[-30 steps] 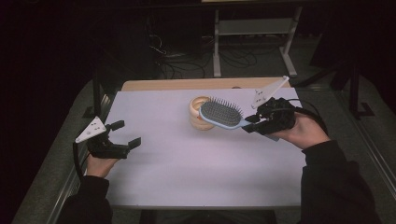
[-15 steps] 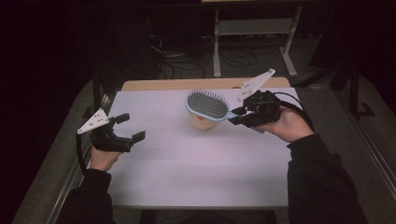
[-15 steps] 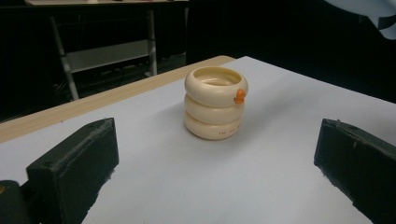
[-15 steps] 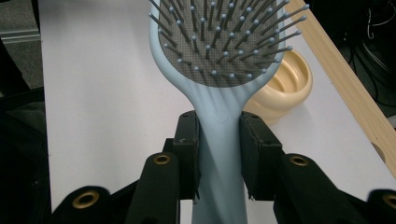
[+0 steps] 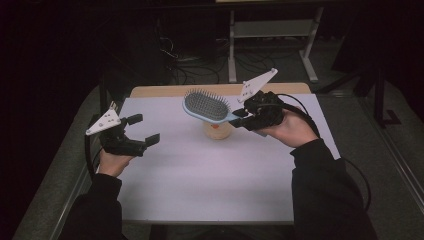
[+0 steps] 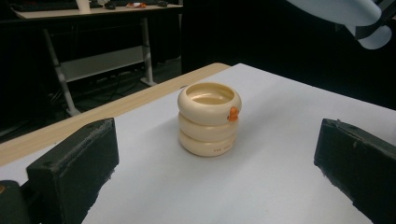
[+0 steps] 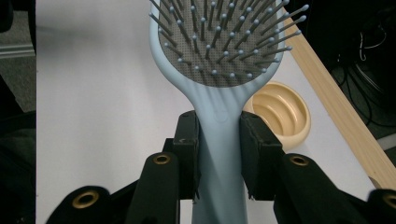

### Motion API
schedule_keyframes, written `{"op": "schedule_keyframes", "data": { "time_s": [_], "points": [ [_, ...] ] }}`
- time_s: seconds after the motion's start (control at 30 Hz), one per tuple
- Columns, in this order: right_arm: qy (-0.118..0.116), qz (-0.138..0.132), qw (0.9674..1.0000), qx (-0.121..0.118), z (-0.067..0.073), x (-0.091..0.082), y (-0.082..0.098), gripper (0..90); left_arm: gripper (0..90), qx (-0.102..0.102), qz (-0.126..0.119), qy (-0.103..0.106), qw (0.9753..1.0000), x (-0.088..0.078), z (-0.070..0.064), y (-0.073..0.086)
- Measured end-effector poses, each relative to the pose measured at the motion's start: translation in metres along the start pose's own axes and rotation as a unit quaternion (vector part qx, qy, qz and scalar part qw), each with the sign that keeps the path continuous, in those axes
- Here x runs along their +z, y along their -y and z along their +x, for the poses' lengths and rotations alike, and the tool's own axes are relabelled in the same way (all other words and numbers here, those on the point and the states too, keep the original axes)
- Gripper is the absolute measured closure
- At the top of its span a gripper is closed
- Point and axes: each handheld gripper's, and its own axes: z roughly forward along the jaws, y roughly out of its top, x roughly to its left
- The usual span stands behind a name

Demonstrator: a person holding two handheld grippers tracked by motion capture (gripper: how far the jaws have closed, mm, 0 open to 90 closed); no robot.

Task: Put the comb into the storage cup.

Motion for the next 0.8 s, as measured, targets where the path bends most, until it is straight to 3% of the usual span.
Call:
{"op": "schedule_keyframes", "data": {
  "time_s": [0.23,0.37,0.47,0.63,0.8],
  "points": [
    [-0.007,-0.004,1.0,0.005,-0.002,0.005,-0.002,68.6,0.0,0.006,-0.004,0.005,1.0,0.003,-0.002,-0.011],
    [-0.009,-0.007,0.9999,0.007,-0.004,0.011,-0.004,68.5,0.0,0.005,-0.005,0.017,0.9998,0.007,-0.004,-0.018],
    [-0.017,-0.015,0.9997,0.007,-0.005,0.016,-0.007,68.5,0.0,-0.001,-0.007,0.037,0.9993,0.01,-0.006,-0.023],
    [-0.013,-0.006,0.9999,0.004,-0.001,0.022,-0.015,68.5,0.0,0.004,-0.015,0.047,0.9988,0.013,-0.01,-0.032],
    [-0.006,-0.009,0.9999,0.005,-0.001,0.024,-0.02,68.5,0.0,-0.006,-0.017,0.06,0.998,0.017,-0.011,-0.038]
  ]
}}
